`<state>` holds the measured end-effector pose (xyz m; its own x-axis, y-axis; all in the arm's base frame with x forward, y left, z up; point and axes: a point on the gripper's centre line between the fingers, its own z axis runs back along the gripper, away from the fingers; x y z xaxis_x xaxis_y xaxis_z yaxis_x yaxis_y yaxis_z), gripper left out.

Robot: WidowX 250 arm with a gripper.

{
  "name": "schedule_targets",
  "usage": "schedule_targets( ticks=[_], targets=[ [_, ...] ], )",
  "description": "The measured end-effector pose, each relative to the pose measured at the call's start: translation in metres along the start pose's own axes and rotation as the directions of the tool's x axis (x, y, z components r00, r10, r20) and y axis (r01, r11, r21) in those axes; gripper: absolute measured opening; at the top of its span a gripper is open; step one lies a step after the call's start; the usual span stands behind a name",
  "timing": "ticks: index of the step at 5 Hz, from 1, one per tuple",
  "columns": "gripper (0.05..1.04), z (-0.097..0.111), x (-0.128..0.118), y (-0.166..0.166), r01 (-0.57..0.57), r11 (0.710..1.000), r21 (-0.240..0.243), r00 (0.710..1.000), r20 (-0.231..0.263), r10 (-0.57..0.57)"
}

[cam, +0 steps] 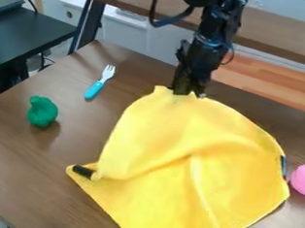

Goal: Unfold the cloth from bottom right to top left

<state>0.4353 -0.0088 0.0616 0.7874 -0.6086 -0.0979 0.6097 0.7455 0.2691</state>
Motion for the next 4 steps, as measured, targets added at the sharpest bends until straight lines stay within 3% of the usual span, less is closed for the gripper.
schedule_targets(
  ticks=[1,2,3,4],
  targets=[
    [0.05,-0.011,0.004,0.006,0.068,0.997,0.045,0.998,-0.023,-0.067],
    [0.05,-0.009,0.018,0.011,0.161,0.978,0.135,0.986,0.014,-0.164],
    [0.05,-0.005,0.031,0.014,0.246,0.951,0.189,0.964,0.049,-0.26],
    [0.049,-0.004,0.041,0.019,0.312,0.926,0.214,0.942,0.058,-0.331]
  ],
)
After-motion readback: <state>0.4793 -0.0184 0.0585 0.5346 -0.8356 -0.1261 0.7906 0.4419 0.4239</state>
